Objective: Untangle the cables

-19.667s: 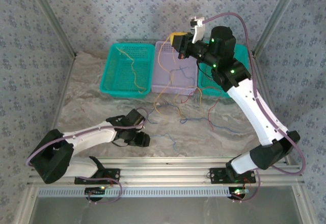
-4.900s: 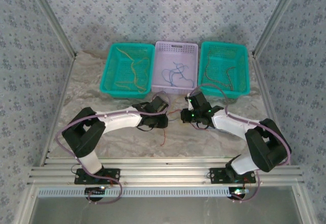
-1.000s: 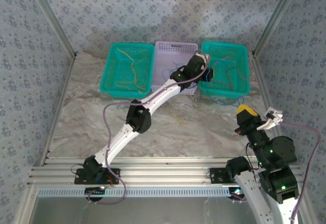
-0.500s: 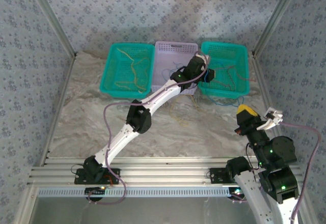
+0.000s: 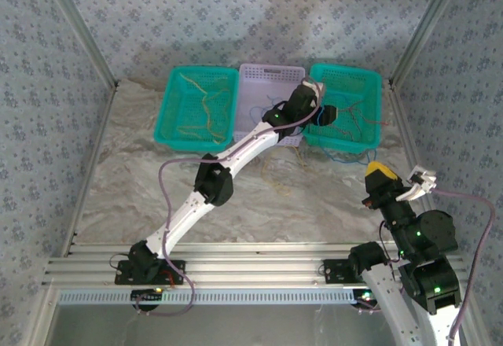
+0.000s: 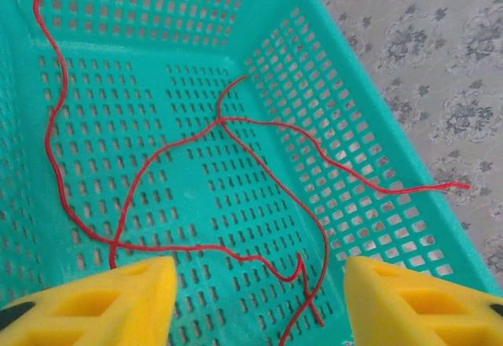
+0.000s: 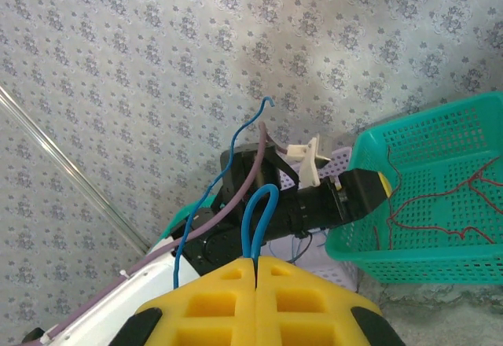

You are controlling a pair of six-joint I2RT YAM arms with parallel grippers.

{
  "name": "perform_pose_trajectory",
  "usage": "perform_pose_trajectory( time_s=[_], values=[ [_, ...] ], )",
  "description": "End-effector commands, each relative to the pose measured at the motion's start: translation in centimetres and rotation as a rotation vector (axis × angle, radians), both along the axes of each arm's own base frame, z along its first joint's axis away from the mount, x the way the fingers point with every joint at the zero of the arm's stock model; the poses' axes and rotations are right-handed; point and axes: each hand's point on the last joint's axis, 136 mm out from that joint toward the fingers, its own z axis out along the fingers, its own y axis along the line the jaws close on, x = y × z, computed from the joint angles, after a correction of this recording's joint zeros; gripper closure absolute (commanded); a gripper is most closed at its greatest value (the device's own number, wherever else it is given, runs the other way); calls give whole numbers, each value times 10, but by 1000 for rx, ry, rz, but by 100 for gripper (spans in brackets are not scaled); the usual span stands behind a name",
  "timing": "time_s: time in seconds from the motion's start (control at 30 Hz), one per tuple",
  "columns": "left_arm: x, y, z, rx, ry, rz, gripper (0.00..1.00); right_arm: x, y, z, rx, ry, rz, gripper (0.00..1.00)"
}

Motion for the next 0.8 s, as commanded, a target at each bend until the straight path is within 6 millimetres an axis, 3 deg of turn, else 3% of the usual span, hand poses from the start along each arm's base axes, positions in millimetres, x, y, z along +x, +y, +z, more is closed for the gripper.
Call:
perform_pose_trajectory(
  time_s=[0.0,0.1,0.3,0.47,0.6,0.77],
  values=[
    [7,32,146,-169,-197,44,31,-3,-5,8,17,-25,-26,100],
    [8,47,173,-193,-216,55,18,-2,-6,7,16,-22,-30,100],
    [-3,73,236,-230,-301,66,1,1,-7,4,7,3,-43,100],
    [-7,111,279,-208,-355,117,0,6,-5,1,-11,23,-40,100],
    [-9,140,284,-112,-351,160,0,12,-4,-1,-18,38,-41,100],
    [-16,168,268,46,-305,220,0,26,-1,-4,-37,80,-44,100]
  ],
)
